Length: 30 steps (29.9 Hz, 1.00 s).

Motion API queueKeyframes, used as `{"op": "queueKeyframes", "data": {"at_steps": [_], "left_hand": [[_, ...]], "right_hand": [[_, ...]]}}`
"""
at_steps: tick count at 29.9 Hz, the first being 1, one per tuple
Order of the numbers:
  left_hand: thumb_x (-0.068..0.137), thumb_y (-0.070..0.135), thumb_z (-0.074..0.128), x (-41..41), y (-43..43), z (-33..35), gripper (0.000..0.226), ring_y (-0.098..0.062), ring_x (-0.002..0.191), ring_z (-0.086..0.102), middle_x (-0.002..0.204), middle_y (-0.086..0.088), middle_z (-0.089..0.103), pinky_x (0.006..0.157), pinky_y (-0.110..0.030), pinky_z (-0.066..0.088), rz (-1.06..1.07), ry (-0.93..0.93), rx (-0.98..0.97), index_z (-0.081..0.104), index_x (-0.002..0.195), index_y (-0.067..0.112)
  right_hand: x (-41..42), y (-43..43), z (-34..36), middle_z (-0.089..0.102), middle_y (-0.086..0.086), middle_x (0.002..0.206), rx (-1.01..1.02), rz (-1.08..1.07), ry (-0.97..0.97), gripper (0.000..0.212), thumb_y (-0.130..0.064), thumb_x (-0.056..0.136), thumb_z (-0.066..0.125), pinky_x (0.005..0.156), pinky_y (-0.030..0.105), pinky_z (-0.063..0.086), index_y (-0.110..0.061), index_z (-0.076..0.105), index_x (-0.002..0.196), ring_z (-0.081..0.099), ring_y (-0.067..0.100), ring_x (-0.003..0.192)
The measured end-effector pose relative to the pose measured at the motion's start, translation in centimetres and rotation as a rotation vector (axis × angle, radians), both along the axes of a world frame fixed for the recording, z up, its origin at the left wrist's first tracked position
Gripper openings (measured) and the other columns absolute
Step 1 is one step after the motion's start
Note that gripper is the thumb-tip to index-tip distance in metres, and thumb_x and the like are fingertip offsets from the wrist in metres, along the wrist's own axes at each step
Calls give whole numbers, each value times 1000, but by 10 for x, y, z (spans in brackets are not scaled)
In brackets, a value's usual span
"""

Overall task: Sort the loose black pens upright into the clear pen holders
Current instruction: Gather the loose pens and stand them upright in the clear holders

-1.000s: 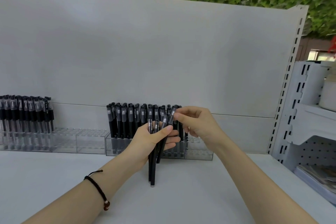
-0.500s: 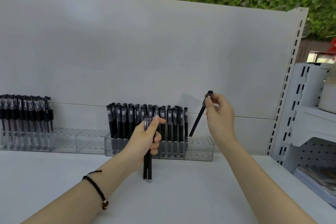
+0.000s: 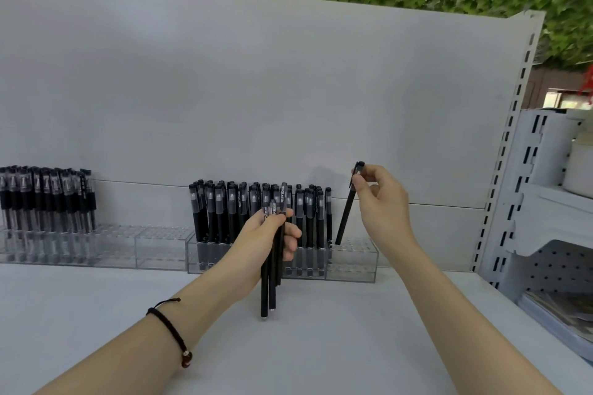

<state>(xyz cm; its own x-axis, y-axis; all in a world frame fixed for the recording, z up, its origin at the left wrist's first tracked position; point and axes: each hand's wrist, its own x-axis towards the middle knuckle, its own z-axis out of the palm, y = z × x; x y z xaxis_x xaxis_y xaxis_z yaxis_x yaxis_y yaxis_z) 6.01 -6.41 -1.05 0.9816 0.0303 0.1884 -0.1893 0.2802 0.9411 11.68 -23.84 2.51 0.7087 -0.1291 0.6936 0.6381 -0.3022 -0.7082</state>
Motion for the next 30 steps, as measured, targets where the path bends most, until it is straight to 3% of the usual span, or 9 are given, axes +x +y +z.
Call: {"op": "queueKeyframes", "data": {"at_steps": [3, 6, 11, 13, 16, 19, 23, 30], "left_hand": [[102, 15, 43, -1, -2, -4, 19, -16, 63, 66, 83, -9, 74, 60, -27, 56, -15, -22, 51, 56, 115, 9], [101, 16, 47, 0, 0, -6, 21, -18, 72, 70, 93, -11, 75, 66, -28, 59, -29, -40, 41, 54, 119, 8], [99, 17, 50, 1, 2, -7, 23, -18, 76, 71, 95, -12, 75, 72, -31, 60, -22, -45, 32, 53, 120, 8], [98, 20, 51, 1, 2, -6, 23, -19, 77, 71, 97, -13, 75, 75, -34, 61, -33, -41, 30, 52, 120, 12], [97, 26, 53, -1, 1, -6, 24, -19, 69, 69, 96, -12, 75, 65, -33, 60, -47, -32, 54, 51, 120, 18], [98, 26, 51, -1, 2, -6, 25, -15, 59, 63, 90, -9, 75, 53, -28, 53, -18, -39, 102, 51, 122, 17], [99, 25, 49, 1, 2, -7, 25, -13, 57, 58, 87, -7, 75, 51, -26, 47, -4, -31, 138, 51, 122, 14], [100, 27, 48, 0, 3, -6, 20, -13, 59, 58, 93, -8, 75, 51, -25, 45, -17, -32, 158, 48, 114, 13]], "right_hand": [[2, -3, -1, 61, -14, 88, 35, -1, 15, 8, -15, 97, 53, 66, 8, 42, -20, 59, 101, 58, 12, 77], [3, -2, -3, 62, -14, 87, 44, 7, 35, 8, -15, 97, 54, 64, 6, 42, -19, 60, 101, 58, 9, 76], [6, 2, -11, 61, -7, 89, -253, -1, 184, 7, -18, 95, 57, 70, 23, 38, -16, 63, 99, 54, 11, 80], [6, 2, -13, 62, -5, 89, -326, -11, 224, 9, -19, 94, 59, 68, 24, 37, -15, 65, 98, 53, 11, 77], [5, 1, -11, 63, -8, 87, -348, -24, 204, 9, -20, 91, 63, 64, 19, 39, -19, 65, 100, 52, 0, 72], [4, 2, -12, 66, -8, 90, -303, 8, 213, 22, -20, 90, 64, 69, 30, 46, -27, 51, 107, 56, 7, 71], [4, 2, -17, 67, -6, 90, -321, 60, 159, 19, -16, 93, 57, 68, 36, 48, -30, 47, 101, 52, 9, 59], [2, 0, -10, 65, -12, 85, -396, -30, 183, 20, -21, 91, 58, 72, 43, 53, -36, 45, 95, 57, 16, 69]]}}
